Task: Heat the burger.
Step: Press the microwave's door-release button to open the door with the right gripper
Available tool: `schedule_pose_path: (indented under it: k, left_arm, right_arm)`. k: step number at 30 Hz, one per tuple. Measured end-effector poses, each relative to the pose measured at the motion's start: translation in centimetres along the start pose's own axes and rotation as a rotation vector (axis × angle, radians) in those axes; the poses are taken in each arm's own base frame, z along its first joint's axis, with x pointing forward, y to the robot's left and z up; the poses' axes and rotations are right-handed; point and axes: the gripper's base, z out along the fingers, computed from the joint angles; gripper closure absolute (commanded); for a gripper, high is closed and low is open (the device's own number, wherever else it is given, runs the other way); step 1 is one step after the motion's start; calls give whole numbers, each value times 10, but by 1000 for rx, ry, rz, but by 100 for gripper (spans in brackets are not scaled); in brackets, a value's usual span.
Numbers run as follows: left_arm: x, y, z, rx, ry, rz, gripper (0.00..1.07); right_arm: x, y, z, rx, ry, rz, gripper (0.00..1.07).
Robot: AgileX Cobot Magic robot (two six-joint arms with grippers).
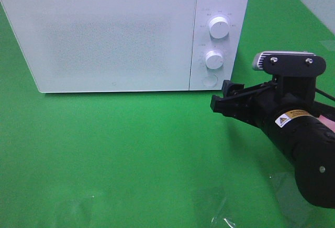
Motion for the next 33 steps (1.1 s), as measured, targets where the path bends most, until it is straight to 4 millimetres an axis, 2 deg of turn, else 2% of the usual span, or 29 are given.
schedule_pose_path:
  k: [1,2,3,4,5,6,7,8,9,10,11,13,14,15,16,19,28,33]
  left_arm:
    - [0,0,0,0,0,0,9]
    - [0,0,0,0,0,0,9]
    - [0,0,0,0,0,0,9]
    - [0,0,0,0,0,0,9]
    - [0,0,0,0,0,0,9]
    - [0,0,0,0,0,0,9]
    - [0,0,0,0,0,0,9]
    - [0,0,0,0,0,0,9]
    - [0,0,0,0,0,0,9]
    - [0,0,0,0,0,0,9]
    - [0,0,0,0,0,0,9]
    - [0,0,0,0,0,0,9]
    - [0,0,0,0,0,0,9]
    - [0,0,0,0,0,0,9]
    - [0,0,0,0,0,0,9]
    - [0,0,0,0,0,0,9]
    - [0,0,0,0,0,0,9]
    - [0,0,0,0,0,0,9]
  right_arm:
    - [0,0,0,0,0,0,42]
    - [-1,0,0,1,-6,98,47]
    - [-1,0,0,1,-6,98,47]
    - [-1,0,0,0,-11,206,52]
    - [-1,0,0,0,-11,206,52]
    - [-1,0,0,-1,-15,338,59]
    - [-1,0,0,-1,-15,338,59]
    - [-1,0,0,-3,-16,463,66]
    - [-1,0,0,-3,-16,463,66]
    - [-1,0,0,-4,-16,604,75]
    - [-1,0,0,-4,-16,604,75]
    - [-2,0,0,-6,-16,851,89]
    - [-2,0,0,-6,-16,851,89]
    - [-2,0,0,-7,-16,953,95]
    - [-2,0,0,-7,-16,953,95]
    - [-1,0,0,-7,-13,1121,106]
    - [5,0,0,35,46,1316,107]
    - [6,-2,2,49,46,1343,107]
